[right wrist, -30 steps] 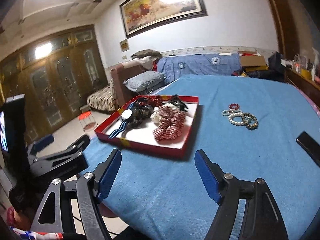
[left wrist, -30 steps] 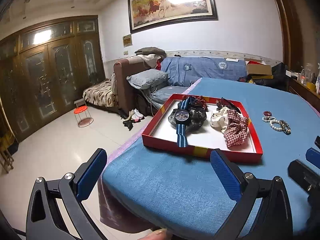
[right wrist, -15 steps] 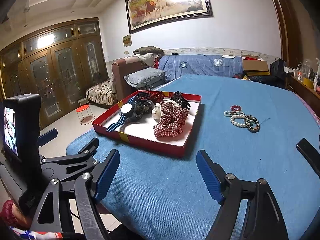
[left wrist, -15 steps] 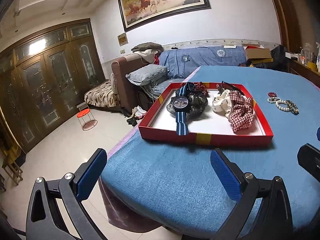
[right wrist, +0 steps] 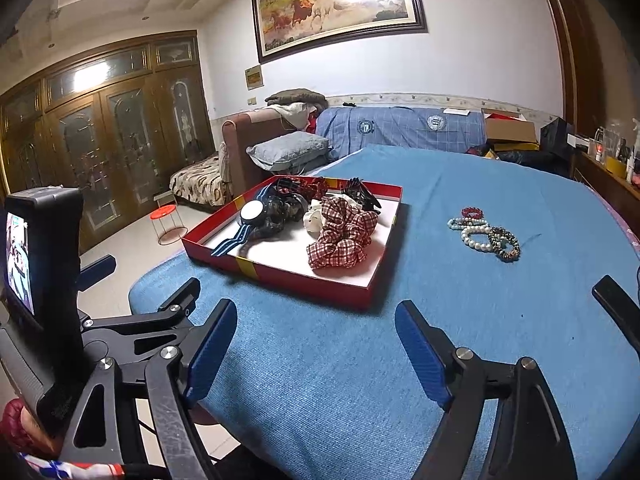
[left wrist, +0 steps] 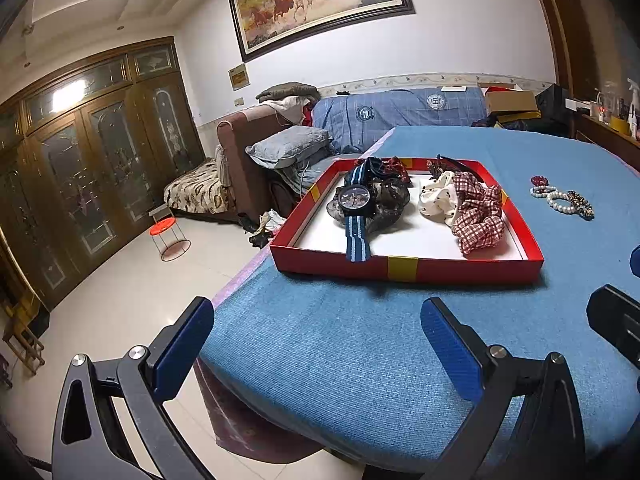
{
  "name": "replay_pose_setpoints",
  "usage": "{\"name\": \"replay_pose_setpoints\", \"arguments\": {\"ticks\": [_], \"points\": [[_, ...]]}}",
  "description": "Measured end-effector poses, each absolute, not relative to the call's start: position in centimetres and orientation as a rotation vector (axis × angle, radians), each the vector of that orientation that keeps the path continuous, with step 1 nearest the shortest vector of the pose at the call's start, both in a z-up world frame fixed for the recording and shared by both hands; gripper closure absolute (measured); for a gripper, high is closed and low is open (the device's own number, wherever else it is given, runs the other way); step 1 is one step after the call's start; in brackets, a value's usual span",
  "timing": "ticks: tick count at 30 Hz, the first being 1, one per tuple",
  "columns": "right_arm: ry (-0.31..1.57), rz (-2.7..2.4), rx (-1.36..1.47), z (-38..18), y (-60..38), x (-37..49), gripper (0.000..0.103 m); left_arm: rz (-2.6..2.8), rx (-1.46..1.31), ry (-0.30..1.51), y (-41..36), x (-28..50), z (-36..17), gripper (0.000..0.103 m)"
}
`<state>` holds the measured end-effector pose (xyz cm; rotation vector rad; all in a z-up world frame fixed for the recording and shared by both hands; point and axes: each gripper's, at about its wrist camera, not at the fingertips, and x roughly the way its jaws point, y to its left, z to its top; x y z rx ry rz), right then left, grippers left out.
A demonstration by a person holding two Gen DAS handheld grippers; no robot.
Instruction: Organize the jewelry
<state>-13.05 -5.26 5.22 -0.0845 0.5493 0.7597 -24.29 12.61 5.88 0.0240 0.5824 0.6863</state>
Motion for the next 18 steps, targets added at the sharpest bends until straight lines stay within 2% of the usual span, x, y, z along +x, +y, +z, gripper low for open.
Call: {"name": "replay_pose_setpoints", "arguments": {"ticks": [18], "points": [[0.566,0.753,-0.09,4.85,-4.92,-12.94,0.015,0.686,0.026,0.593,13.03,-24.67,5.27,0.0]]}}
